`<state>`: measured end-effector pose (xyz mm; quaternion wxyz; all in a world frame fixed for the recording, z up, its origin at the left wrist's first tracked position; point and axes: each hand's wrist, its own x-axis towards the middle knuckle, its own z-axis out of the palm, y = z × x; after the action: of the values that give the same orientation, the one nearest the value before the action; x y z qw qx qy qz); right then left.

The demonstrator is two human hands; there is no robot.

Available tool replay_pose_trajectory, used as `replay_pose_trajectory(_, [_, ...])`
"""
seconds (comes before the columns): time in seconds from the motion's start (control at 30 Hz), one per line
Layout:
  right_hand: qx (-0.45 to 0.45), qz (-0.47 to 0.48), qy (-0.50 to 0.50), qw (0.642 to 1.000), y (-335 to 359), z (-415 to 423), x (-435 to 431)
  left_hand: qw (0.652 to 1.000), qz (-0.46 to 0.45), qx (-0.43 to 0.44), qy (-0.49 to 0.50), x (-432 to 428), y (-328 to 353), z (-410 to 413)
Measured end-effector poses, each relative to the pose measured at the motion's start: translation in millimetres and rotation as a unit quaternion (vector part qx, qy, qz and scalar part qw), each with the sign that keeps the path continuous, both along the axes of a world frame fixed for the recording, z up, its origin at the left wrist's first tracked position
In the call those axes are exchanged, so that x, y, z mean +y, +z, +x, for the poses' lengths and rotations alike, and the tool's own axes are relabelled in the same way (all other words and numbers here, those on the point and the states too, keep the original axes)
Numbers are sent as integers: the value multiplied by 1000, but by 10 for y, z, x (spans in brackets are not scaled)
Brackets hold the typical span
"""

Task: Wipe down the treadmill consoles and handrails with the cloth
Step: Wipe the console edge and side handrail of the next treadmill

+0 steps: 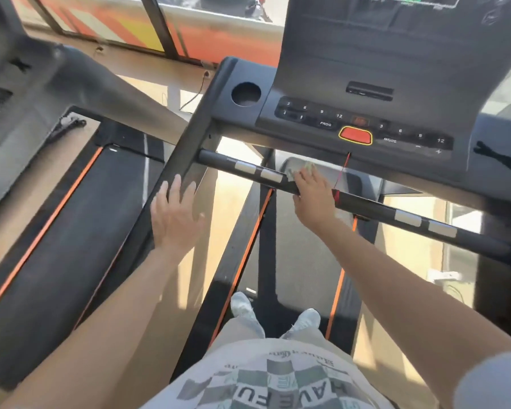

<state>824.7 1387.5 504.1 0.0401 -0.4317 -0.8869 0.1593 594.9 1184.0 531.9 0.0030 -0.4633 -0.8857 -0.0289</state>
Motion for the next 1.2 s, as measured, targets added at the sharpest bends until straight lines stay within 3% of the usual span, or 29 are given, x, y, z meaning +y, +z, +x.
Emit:
replay_pose_trajectory(0.1, [8, 28, 1, 1000, -31, -163, -84, 998, -52, 23, 13, -11, -65, -346])
replay_pose_trajectory(0.27, [143, 16, 36, 989, 194, -294, 14, 996, -95, 2, -3, -131, -233, -638])
replay_pose_trajectory(0.4, [129, 19, 34, 991, 184, -264, 189, 997, -81, -1, -11, -156, -266, -670])
replay_pose_trajectory(0.6, [126, 33, -45, 990, 89, -567, 42, 998, -68, -8, -4, -135, -274, -648])
replay_pose_trajectory(0.87, [144, -21, 115, 983, 277, -1515, -303, 999, -47, 2, -6, -149, -343, -670])
replay_pose_trajectory(1.07, [154, -8, 26, 988, 376, -1426, -36, 999, -35, -8, 6, -146, -340, -658])
replay_pose_trajectory(1.2, [88, -38, 68, 993, 236, -1411, 13, 1000, -22, -10, 15, -150, -368, -657])
